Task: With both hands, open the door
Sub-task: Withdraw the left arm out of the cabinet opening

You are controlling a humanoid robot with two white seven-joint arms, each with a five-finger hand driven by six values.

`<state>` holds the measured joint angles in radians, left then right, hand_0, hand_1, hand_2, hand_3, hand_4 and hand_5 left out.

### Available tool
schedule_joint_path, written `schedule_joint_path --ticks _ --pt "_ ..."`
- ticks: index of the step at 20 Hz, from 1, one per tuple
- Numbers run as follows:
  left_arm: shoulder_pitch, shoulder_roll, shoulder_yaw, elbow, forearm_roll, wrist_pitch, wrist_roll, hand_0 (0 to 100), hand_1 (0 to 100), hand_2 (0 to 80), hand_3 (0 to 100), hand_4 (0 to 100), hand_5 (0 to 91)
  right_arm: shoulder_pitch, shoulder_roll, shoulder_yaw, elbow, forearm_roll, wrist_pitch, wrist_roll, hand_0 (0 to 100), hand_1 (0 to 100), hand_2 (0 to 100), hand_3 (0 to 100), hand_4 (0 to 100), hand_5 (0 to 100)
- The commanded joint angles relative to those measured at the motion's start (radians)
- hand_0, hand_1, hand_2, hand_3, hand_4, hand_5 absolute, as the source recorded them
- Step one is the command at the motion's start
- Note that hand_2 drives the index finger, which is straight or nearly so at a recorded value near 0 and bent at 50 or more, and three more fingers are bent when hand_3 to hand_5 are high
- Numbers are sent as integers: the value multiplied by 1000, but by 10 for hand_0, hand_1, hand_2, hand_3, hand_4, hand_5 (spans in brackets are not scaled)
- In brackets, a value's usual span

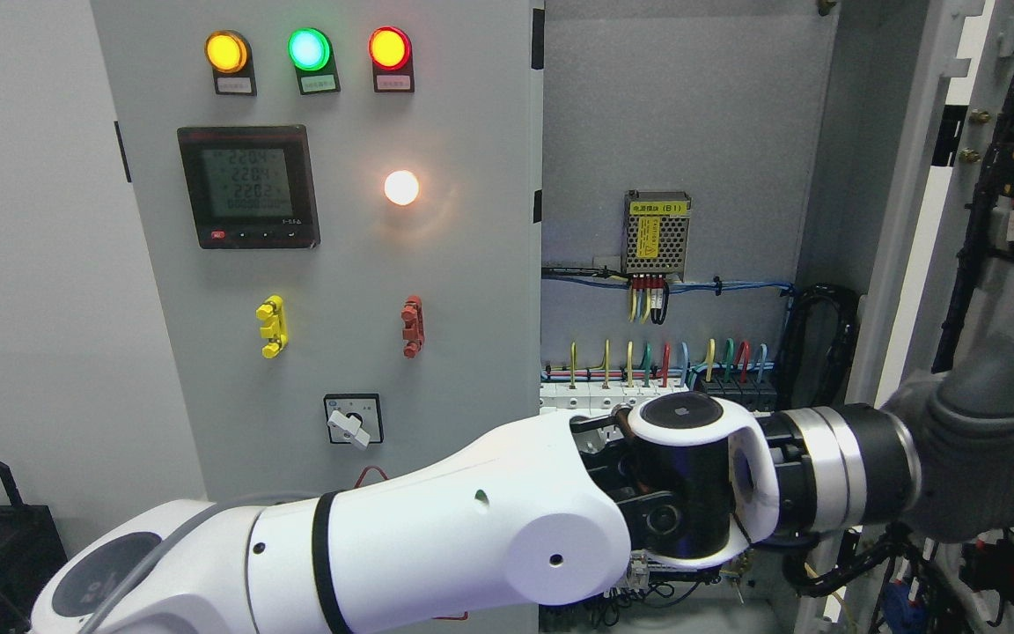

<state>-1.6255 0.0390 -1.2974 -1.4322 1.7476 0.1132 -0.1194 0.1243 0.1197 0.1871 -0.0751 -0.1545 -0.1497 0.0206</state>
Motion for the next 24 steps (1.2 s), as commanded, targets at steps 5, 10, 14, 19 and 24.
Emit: schedule_joint_path --ticks 5,10,14,19,24 --pt "166 421 1 -264 -54 39 -92 0 0 0 0 31 0 0 0 0 0 1 -1 -1 0 0 0 0 0 0" --pt "312 597 4 -355 -132 39 -181 0 0 0 0 30 0 0 0 0 0 0 -1 -1 0 0 0 0 0 0" --pt "446 786 4 -459 -145 39 -197 0 0 0 0 31 0 0 0 0 0 0 -1 -1 0 0 0 0 0 0" --pt "578 1024 4 -494 -163 36 -200 0 0 0 0 31 0 0 0 0 0 0 -1 -1 0 0 0 0 0 0" --pt "748 1264 4 -488 -201 33 -253 0 0 0 0 31 0 0 0 0 0 0 -1 -2 0 0 0 0 0 0"
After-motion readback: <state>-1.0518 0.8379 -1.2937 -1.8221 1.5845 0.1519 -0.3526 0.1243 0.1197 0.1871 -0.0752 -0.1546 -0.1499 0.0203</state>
